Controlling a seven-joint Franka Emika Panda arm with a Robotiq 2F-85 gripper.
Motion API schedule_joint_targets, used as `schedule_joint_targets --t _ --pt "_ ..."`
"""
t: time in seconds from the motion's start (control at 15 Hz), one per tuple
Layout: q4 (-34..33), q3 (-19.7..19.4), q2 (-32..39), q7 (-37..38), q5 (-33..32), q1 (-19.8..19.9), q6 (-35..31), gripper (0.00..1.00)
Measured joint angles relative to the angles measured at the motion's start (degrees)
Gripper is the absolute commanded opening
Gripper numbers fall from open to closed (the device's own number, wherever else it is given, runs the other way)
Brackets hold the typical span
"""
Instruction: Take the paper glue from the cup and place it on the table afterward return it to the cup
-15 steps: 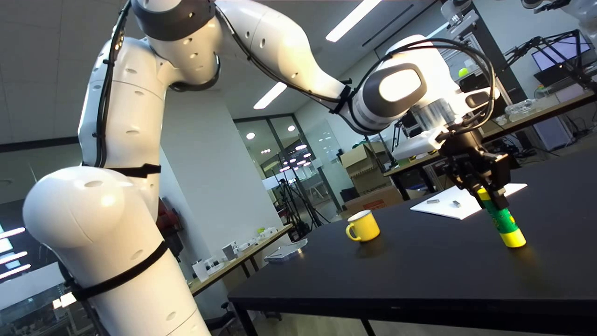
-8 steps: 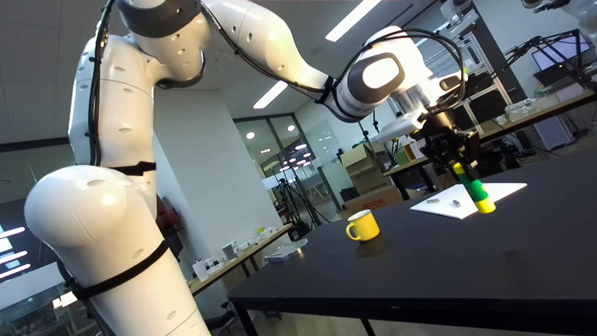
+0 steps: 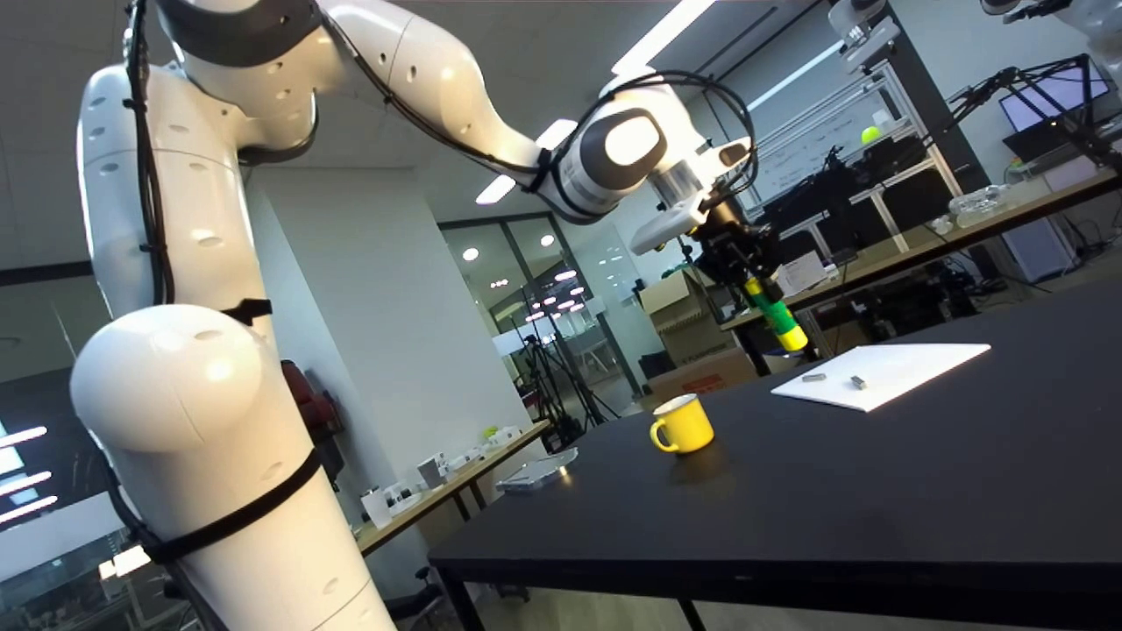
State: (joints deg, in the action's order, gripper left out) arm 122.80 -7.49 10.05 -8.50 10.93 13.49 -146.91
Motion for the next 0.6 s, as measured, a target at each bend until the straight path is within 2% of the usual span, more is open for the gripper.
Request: schedule_joint_targets --t 0.4,0.47,0.6 --pt "4.2 5.0 -6.6 -0.7 0.1 -6.9 -0.7 0.09" --pt "4.3 5.6 -6.9 -0.5 -0.5 -8.0 -0.3 0.34" --pt "4.3 5.8 -6.7 -0.4 -0.6 -9.0 -0.3 0.34"
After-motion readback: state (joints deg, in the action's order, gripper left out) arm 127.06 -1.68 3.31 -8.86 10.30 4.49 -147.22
